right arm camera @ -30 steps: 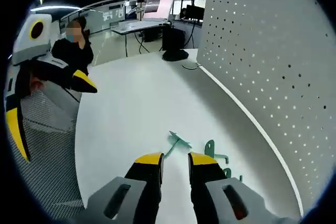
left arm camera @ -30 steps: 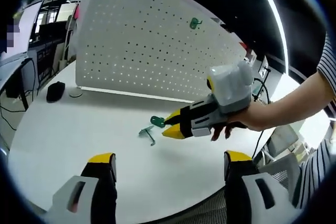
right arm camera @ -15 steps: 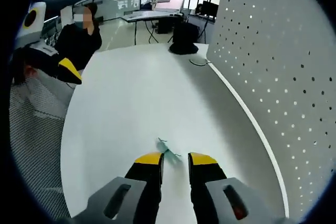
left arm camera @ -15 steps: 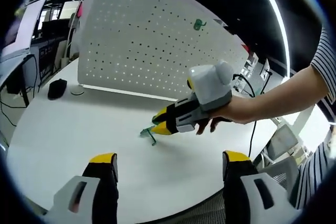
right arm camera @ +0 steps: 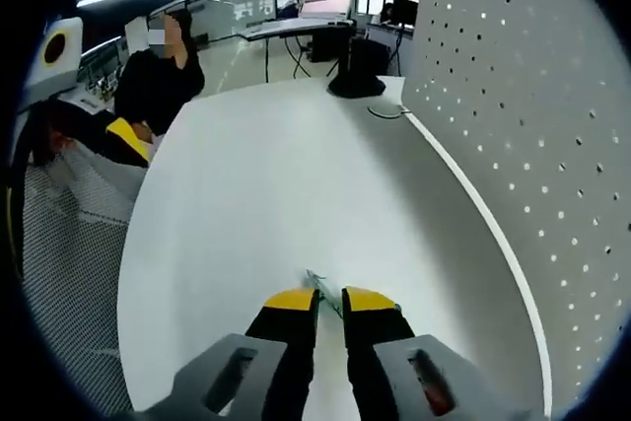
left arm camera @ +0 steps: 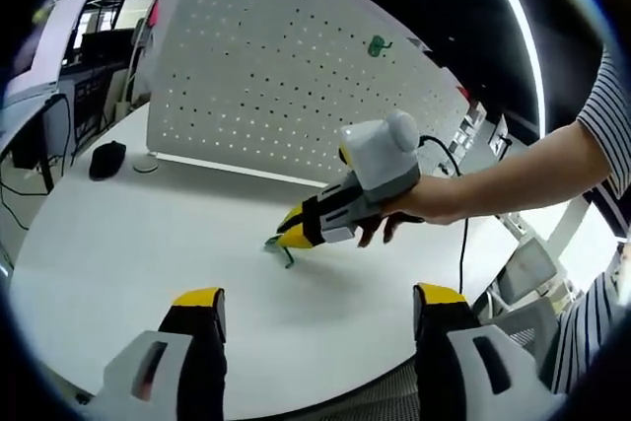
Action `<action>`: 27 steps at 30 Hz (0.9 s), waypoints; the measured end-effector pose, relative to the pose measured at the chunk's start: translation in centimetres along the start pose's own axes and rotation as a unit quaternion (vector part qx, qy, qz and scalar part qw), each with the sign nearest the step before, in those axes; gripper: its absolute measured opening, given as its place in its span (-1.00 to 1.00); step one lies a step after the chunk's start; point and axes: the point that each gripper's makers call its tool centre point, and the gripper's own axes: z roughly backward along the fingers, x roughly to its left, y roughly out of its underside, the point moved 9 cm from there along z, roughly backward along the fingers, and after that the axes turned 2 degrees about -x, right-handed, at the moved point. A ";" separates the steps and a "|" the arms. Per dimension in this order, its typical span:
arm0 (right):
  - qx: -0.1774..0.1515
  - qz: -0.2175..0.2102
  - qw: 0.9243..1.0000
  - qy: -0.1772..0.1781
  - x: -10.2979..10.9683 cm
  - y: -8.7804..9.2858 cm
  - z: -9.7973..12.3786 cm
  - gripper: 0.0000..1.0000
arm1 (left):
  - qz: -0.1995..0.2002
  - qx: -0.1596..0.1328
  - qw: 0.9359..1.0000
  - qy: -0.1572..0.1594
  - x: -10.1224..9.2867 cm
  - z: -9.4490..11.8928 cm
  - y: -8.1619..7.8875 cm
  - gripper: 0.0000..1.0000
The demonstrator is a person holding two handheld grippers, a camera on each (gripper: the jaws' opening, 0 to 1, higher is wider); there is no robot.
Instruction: Insert the hook assembly into the mounting plate slot until the hook locks in place.
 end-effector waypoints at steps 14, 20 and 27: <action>0.010 -0.043 0.999 0.022 -0.4 0.2 0.5 -1.00 | -0.005 0.010 1.000 -0.008 -0.2 -0.3 0.3 0.59; -0.017 -0.060 0.997 0.041 -0.1 -0.2 1.4 -1.00 | 0.000 0.011 1.000 -0.007 -0.2 -0.4 0.4 0.57; -0.059 -0.101 0.991 0.073 0.0 -0.9 3.1 -1.00 | 0.013 0.006 1.000 -0.012 0.0 -0.3 0.3 0.53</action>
